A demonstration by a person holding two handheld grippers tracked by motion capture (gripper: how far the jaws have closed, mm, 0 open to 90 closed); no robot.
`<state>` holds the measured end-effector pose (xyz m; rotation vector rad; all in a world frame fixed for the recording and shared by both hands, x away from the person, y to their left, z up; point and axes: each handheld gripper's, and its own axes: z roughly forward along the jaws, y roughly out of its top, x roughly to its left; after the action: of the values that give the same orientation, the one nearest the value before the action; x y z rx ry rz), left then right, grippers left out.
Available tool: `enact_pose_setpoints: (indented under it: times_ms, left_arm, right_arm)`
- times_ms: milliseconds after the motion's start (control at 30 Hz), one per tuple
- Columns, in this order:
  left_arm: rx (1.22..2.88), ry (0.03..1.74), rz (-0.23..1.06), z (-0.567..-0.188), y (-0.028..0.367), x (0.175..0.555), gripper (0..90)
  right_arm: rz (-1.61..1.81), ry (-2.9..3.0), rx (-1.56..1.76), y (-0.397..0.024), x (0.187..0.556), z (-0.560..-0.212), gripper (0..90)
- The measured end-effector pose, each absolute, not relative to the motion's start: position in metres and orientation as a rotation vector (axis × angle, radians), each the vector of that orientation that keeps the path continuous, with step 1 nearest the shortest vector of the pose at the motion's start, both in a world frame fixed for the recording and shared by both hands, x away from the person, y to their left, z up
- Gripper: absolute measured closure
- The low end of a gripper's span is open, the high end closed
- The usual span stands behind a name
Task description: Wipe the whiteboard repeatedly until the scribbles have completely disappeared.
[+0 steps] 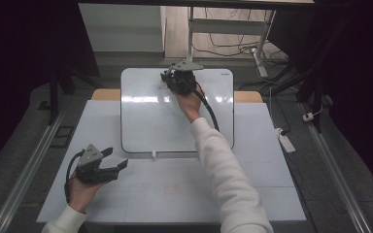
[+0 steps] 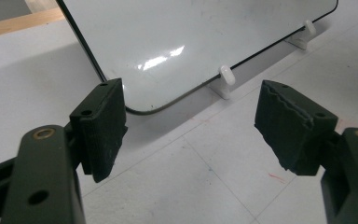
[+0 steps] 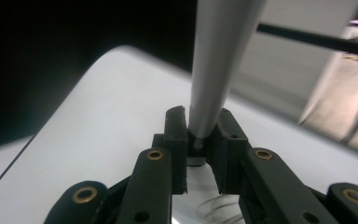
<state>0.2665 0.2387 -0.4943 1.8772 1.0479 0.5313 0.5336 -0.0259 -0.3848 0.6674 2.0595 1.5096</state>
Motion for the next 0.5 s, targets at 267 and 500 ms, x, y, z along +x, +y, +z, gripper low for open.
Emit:
enact_pose_setpoints:
  times_ms: [267,500]
  left_arm:
    - [1.873,1.054,0.528,-0.495,0.239,0.267,26.0]
    - [1.870,1.056,0.523,-0.495,0.241,0.268,26.0]
  right_arm:
    - [1.431,2.133,0.577,-0.017,0.523,-0.390,77.6]
    - [1.388,2.182,0.515,-0.011,0.514,-0.394,77.6]
